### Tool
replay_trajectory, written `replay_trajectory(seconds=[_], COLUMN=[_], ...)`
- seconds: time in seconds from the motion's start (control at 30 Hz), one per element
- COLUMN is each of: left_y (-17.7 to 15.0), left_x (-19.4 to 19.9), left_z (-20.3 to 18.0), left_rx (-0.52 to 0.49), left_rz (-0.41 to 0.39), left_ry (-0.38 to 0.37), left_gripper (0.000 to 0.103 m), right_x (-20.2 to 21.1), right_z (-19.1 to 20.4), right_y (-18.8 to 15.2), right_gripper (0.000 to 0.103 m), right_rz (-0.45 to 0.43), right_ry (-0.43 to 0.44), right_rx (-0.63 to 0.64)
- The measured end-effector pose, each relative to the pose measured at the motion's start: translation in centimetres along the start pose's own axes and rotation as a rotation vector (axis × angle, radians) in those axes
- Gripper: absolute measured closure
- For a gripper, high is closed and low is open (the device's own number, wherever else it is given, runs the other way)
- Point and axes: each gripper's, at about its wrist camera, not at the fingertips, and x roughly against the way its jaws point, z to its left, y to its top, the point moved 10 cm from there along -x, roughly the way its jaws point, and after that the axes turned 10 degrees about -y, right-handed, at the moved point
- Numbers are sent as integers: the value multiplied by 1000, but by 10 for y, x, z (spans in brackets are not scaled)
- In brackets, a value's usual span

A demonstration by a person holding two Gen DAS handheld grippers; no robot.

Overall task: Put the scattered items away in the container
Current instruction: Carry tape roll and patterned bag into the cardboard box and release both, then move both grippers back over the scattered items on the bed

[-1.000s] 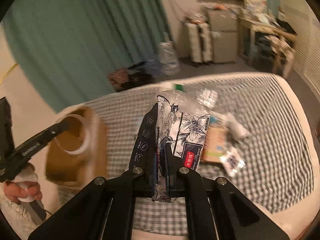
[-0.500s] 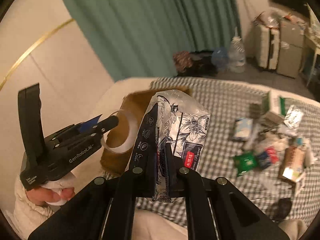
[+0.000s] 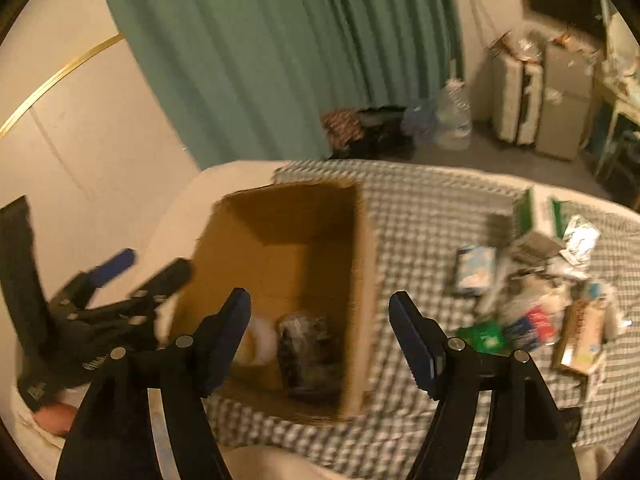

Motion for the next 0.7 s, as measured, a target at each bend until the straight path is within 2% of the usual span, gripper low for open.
replay_trajectory(seconds=[0.13, 0.23, 0.37, 0.5, 0.63, 0.7], left_y=[-1, -6, -23, -49, -67, -71], left_x=[5, 8, 7, -15, -42, -57], left_z=[-28, -71, -139, -203, -237, -242], left_rx=[-39, -90, -120, -117, -141, -138], left_rz=[-2, -15, -26, 16, 56, 90], left_ry=[-19, -72, -180, -255, -279, -261], left_gripper=[1, 1, 0, 0, 0, 0], right_x=[15, 32, 60, 80, 79, 76], right_z=[-57, -116, -213, -300, -341, -352], right_y=[-6, -17, -36, -67, -86, -91], right_gripper=[31, 31, 31, 31, 31, 31], right_rz=[-35, -60, -75, -70, -52, -45], right_ry=[-57, -118, -272, -389, -391, -383], right_rx=[-62, -136, -207, -310, -366, -379])
